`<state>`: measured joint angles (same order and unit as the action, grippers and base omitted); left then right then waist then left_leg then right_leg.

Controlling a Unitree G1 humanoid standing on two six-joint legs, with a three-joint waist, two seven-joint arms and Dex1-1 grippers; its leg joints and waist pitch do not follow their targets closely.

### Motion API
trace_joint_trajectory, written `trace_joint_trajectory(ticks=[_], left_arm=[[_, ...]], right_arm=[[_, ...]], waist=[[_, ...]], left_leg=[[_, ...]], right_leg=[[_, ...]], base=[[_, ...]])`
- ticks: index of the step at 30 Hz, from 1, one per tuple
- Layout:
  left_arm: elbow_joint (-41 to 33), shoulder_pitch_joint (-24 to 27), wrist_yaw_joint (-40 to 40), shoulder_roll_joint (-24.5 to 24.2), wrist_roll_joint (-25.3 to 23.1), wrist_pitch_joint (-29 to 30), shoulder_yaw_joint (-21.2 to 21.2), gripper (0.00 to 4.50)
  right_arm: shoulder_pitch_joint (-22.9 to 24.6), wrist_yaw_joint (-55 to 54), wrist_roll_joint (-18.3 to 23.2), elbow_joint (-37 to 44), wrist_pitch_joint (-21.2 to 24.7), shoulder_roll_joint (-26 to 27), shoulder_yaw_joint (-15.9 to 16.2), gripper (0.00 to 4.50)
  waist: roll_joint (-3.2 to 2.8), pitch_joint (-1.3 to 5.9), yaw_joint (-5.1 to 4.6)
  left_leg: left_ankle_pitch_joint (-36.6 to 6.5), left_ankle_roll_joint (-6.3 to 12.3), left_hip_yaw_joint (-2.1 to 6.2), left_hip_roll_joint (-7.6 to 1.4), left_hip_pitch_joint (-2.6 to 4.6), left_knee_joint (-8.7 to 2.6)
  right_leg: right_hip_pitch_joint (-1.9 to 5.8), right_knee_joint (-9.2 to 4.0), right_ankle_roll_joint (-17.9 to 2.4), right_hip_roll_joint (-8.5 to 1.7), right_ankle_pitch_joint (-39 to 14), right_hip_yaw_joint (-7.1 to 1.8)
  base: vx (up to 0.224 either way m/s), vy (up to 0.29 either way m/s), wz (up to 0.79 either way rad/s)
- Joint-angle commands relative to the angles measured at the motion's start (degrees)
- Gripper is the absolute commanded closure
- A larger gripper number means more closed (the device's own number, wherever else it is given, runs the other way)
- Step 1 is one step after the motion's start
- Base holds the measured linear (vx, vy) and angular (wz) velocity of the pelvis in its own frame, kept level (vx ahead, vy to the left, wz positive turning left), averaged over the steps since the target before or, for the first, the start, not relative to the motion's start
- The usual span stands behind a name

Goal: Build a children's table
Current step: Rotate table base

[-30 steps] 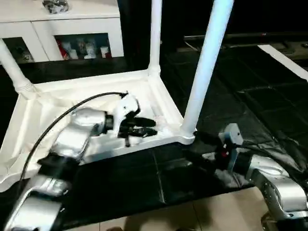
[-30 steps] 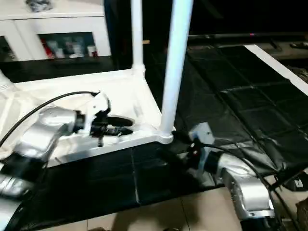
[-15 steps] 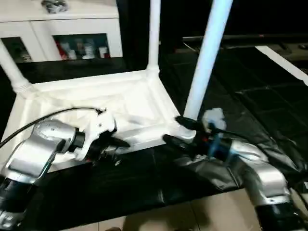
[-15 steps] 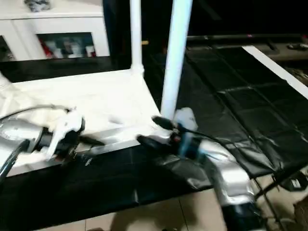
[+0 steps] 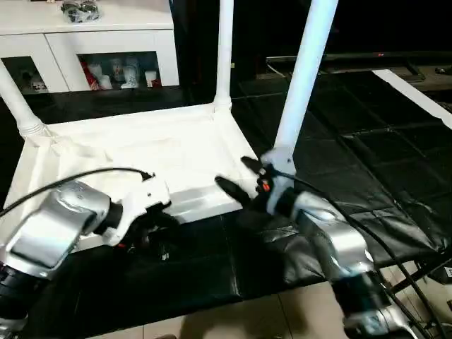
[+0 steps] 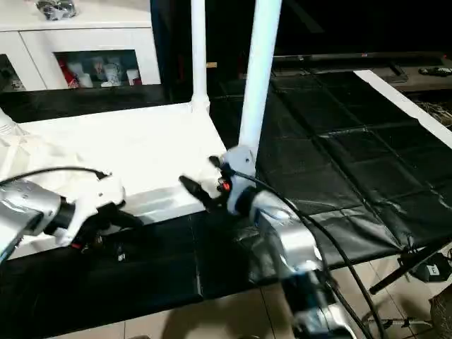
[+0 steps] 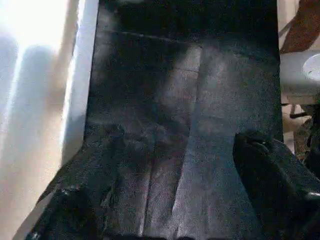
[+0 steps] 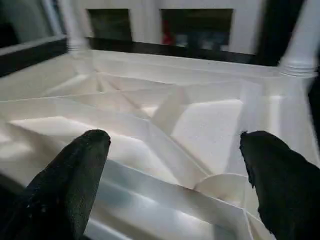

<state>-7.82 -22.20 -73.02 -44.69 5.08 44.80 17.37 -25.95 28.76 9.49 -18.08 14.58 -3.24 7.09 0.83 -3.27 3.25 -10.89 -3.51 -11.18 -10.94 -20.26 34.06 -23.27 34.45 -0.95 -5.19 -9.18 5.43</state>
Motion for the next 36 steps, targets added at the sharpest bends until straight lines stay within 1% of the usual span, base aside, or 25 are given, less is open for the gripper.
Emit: trace_joint_trajectory(ticks=[1, 3, 4, 5, 6, 7, 8, 10, 12, 13, 14, 15, 16, 21, 24, 25, 26, 27, 30, 31, 32, 33, 34, 35, 36], left_arm=[[0.01, -0.07, 1.75, -0.26, -1.39, 0.11, 1.04, 0.24], [0.51, -0.07, 2.73, 0.02, -1.90, -0.24, 1.12, 0.04], [1.27, -0.21, 4.10, 0.56, -2.52, -0.74, 0.96, 0.04], [1.27, -0.21, 4.10, 0.56, -2.52, -0.74, 0.96, 0.04], [2.74, -0.72, 6.32, 1.67, -3.08, -1.53, 0.35, 0.04], [4.20, -1.36, 8.31, 2.66, -3.61, -2.48, -0.28, 0.04], [5.16, -1.88, 9.60, 3.31, -3.82, -3.10, -0.73, 0.04], [5.64, -2.19, 10.22, 3.62, -3.85, -3.44, -0.98, 0.04], [6.23, -2.62, 10.76, 4.02, -3.73, -3.95, -1.26, 0.04], [6.40, -2.73, 10.92, 4.14, -3.72, -4.12, -1.32, 0.04], [6.82, -2.92, 11.48, 4.46, -3.79, -4.46, -1.34, 0.04], [6.82, -2.92, 11.48, 4.46, -3.79, -4.46, -1.34, 0.04], [7.58, -3.22, 12.58, 5.00, -3.97, -5.21, -1.32, 0.04], [9.60, -3.99, 15.13, 6.58, -4.42, -6.68, -1.90, 0.04], [11.17, -4.35, 17.43, 7.62, -4.80, -8.23, -2.43, 0.04], [11.77, -4.29, 19.18, 8.59, -4.56, -9.38, -3.28, 0.04], [11.78, -4.28, 19.22, 8.61, -4.54, -9.40, -3.30, 0.04], [11.69, -3.89, 21.48, 10.36, -3.51, -9.90, -5.28, 0.04], [10.65, -3.09, 24.49, 13.20, -1.29, -10.01, -8.69, 0.04], [10.65, -3.09, 24.49, 13.20, -1.29, -10.01, -8.69, 0.04], [9.68, -2.49, 26.12, 14.69, -0.02, -9.35, -10.74, 0.04], [8.84, -2.05, 26.51, 15.18, 0.64, -8.75, -11.59, 0.04], [3.48, 0.76, 27.42, 16.98, 4.34, -5.07, -15.96, 0.04], [1.04, 2.05, 27.29, 17.35, 5.86, -3.52, -17.57, 0.04], [-1.36, 3.45, 26.72, 17.22, 7.60, -2.47, -18.88, 0.04]], right_arm=[[-2.32, -6.19, -2.13, -4.94, -1.08, 0.14, -3.10, 0.00], [-2.93, -7.55, -2.37, -6.25, -1.63, 0.15, -3.64, 0.00], [-3.39, -8.57, -2.37, -7.20, -2.01, 0.07, -4.25, 0.00], [-3.39, -8.57, -2.37, -7.20, -2.01, 0.07, -4.25, 0.00], [-4.22, -10.11, -2.42, -8.88, -2.86, -0.30, -5.32, 0.00], [-5.25, -11.80, -2.26, -10.82, -3.62, -1.01, -6.81, 0.00], [-6.22, -13.21, -2.16, -12.69, -4.44, -1.72, -8.05, 0.00], [-6.91, -13.94, -2.06, -14.00, -5.06, -2.30, -8.87, 0.00], [-8.66, -15.17, -1.64, -17.09, -6.63, -4.21, -10.69, 0.00], [-9.30, -15.51, -1.40, -18.24, -7.22, -5.02, -11.43, 0.00], [-10.28, -15.97, -1.17, -20.11, -8.07, -6.28, -12.36, 0.00], [-10.28, -15.97, -1.17, -20.11, -8.07, -6.28, -12.36, 0.00], [-11.51, -16.41, -1.07, -22.58, -9.28, -7.84, -13.46, 0.00], [-13.18, -16.88, -1.19, -26.22, -11.08, -10.03, -14.67, 0.00], [-14.29, -16.98, -1.14, -28.95, -12.52, -11.72, -15.41, 0.00], [-14.67, -16.31, -0.94, -30.09, -13.62, -12.45, -15.65, 0.00], [-14.67, -16.28, -0.93, -30.10, -13.64, -12.46, -15.65, 0.00], [-14.50, -14.64, -0.51, -30.02, -14.49, -12.66, -15.56, 0.00], [-13.71, -12.19, -0.17, -28.81, -15.13, -12.25, -15.09, 0.00], [-13.71, -12.19, -0.17, -28.81, -15.13, -12.25, -15.09, 0.00], [-13.03, -10.89, 0.08, -27.72, -15.13, -11.91, -14.77, 0.00], [-12.50, -10.14, 0.24, -26.81, -14.88, -11.79, -14.46, 0.00], [-9.11, -6.00, 1.30, -21.13, -13.27, -11.22, -12.64, 0.00], [-7.56, -4.32, 1.80, -18.53, -12.51, -11.04, -11.84, 0.00], [-6.00, -2.68, 2.41, -16.22, -11.77, -10.99, -11.07, 0.00]], waist=[[-1.16, 3.39, -0.34], [-1.23, 3.35, -0.32], [-0.95, 3.44, -0.20], [-1.02, 3.43, -0.15], [-0.90, 3.51, -0.20], [-1.07, 3.53, -0.14], [-1.04, 3.51, -0.15], [-0.95, 3.59, 0.00], [-1.03, 3.61, -0.07], [-0.92, 3.64, 0.13], [-0.91, 3.61, 0.14], [-0.90, 3.73, 0.18], [-0.88, 3.81, 0.36], [-0.87, 4.13, 0.96], [-0.76, 4.14, 1.19], [-0.92, 4.17, 1.18], [-0.89, 4.19, 1.24], [-1.45, 4.20, 1.34], [-0.99, 4.26, 1.11], [-1.02, 4.22, 0.97], [-1.45, 4.23, 1.02], [-1.23, 4.11, 0.74], [-1.32, 4.20, 0.77], [-1.19, 4.13, 0.70], [-1.18, 4.14, 0.42]], left_leg=[[-16.75, -3.63, 1.57, -2.06, 0.88, -4.88], [-17.23, -3.73, 1.44, -2.09, 1.16, -4.76], [-16.87, -3.48, 1.40, -2.07, 1.10, -4.73], [-16.73, -3.49, 1.43, -2.07, 1.09, -4.75], [-16.19, -3.36, 1.43, -2.07, 0.93, -4.76], [-16.05, -3.49, 1.37, -2.12, 1.13, -4.73], [-16.36, -3.54, 1.30, -2.06, 1.21, -4.65], [-16.09, -3.35, 1.30, -1.95, 0.97, -4.62], [-16.17, -3.24, 1.27, -1.87, 1.01, -4.54], [-16.16, -2.95, 1.15, -1.86, 1.23, -4.40], [-15.99, -2.84, 1.13, -1.89, 1.21, -4.38], [-15.33, -2.67, 1.15, -1.84, 0.99, -4.33], [-14.31, -2.51, 1.11, -1.91, 0.86, -4.29], [-11.29, -1.90, 0.90, -1.78, 0.71, -4.01], [-11.29, -1.58, 0.89, -1.78, 0.56, -3.95], [-11.29, -1.50, 0.90, -1.76, 0.48, -3.90], [-11.38, -1.47, 0.86, -1.80, 0.61, -3.87], [-11.09, -1.45, 0.99, -1.78, 0.43, -3.85], [-11.10, -0.85, 1.02, -1.76, 0.14, -3.79], [-11.41, -0.65, 0.98, -1.77, 0.14, -3.78], [-11.70, -0.55, 1.03, -1.73, 0.27, -3.71], [-11.99, -0.39, 0.93, -1.73, 0.10, -3.72], [-11.58, -0.04, 1.09, -2.03, -0.06, -3.73], [-11.06, 0.37, 1.21, -2.15, -0.41, -3.78], [-11.16, 1.09, 1.15, -2.09, -0.21, -3.82]], right_leg=[[2.33, -4.20, -9.44, -3.29, -21.17, -3.43], [1.98, -4.29, -9.46, -3.27, -21.06, -3.53], [2.14, -4.15, -9.44, -3.17, -20.23, -3.53], [2.17, -4.08, -9.40, -3.18, -20.07, -3.52], [2.31, -3.99, -9.32, -3.13, -19.33, -3.50], [2.17, -4.06, -9.55, -3.22, -18.98, -3.49], [2.06, -4.08, -9.74, -3.15, -18.90, -3.51], [2.37, -4.00, -9.73, -3.20, -18.55, -3.50], [2.34, -4.03, -9.58, -3.11, -18.81, -3.41], [2.25, -4.15, -9.47, -3.13, -19.02, -3.44], [2.18, -4.14, -9.58, -3.17, -18.98, -3.48], [2.44, -3.99, -9.88, -3.11, -18.38, -3.40], [2.43, -3.84, -10.03, -3.17, -17.33, -3.40], [2.69, -3.34, -11.05, -2.98, -13.15, -3.27], [2.83, -3.28, -11.20, -2.99, -12.62, -3.24], [2.87, -3.31, -11.37, -3.00, -12.40, -3.19], [2.82, -3.36, -11.49, -2.99, -12.33, -3.17], [2.94, -3.13, -11.66, -2.99, -11.63, -3.13], [3.30, -3.19, -11.92, -3.01, -10.97, -3.01], [3.25, -3.21, -12.00, -2.98, -11.35, -3.00], [3.14, -3.31, -12.05, -3.00, -11.98, -2.95], [3.22, -3.46, -12.14, -2.98, -12.09, -3.00], [3.66, -3.15, -12.56, -3.25, -10.89, -3.04], [3.74, -3.19, -12.59, -3.37, -10.32, -3.04], [3.42, -3.35, -12.66, -3.07, -10.85, -2.89]], base=[[0.000, 0.000, 0.00], [0.000, 0.000, 0.00], [0.000, 0.000, 0.00], [0.000, 0.000, 0.00], [0.000, 0.000, 0.00], [0.000, 0.000, 0.00], [0.000, 0.000, 0.00], [0.000, 0.000, 0.00], [0.000, 0.000, 0.00], [0.000, 0.000, 0.00], [0.000, 0.000, 0.00], [0.000, 0.000, 0.00], [0.000, 0.000, 0.00], [0.000, 0.000, 0.00], [0.000, 0.000, 0.00], [0.000, 0.000, 0.00], [0.000, 0.000, 0.00], [0.000, 0.000, 0.00], [0.000, 0.000, 0.00], [0.000, 0.000, 0.00], [0.000, 0.000, 0.00], [0.000, 0.000, 0.00], [0.000, 0.000, 0.00], [0.000, 0.000, 0.00], [0.000, 0.000, 0.00]])
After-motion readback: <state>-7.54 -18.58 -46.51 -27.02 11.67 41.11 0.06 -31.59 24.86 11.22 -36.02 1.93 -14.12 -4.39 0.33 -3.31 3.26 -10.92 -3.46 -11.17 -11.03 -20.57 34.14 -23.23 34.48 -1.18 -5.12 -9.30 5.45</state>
